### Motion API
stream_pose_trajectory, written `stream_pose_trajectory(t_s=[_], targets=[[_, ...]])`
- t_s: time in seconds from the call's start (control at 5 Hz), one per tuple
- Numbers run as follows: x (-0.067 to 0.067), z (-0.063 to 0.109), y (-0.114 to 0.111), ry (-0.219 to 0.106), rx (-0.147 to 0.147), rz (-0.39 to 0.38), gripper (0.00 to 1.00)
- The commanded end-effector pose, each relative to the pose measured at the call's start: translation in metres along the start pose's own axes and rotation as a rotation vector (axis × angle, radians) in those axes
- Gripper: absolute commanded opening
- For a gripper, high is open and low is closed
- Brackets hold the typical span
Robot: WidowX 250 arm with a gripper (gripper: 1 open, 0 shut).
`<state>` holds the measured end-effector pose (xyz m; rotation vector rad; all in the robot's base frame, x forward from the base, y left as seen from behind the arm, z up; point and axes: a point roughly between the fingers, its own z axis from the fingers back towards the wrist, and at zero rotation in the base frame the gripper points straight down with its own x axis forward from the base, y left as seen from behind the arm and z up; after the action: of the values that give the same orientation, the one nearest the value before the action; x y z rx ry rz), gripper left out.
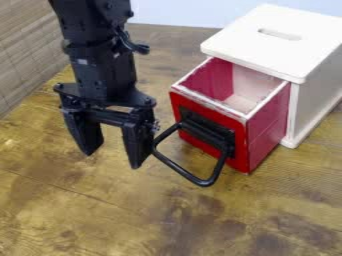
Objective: Open the drawer
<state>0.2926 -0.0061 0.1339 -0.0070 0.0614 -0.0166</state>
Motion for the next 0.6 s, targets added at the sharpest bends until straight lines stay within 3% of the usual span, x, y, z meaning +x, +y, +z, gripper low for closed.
stream_pose_trajectory(t_s=[0.0, 0.2, 0.4], targets=[[-0.001, -0.019, -0.002, 0.008, -0.004, 0.169, 1.0], [0.013, -0.024, -0.022, -0.006, -0.021, 0.361, 1.0], [0.038, -0.022, -0.037, -0.024, -0.05, 0.515, 1.0]])
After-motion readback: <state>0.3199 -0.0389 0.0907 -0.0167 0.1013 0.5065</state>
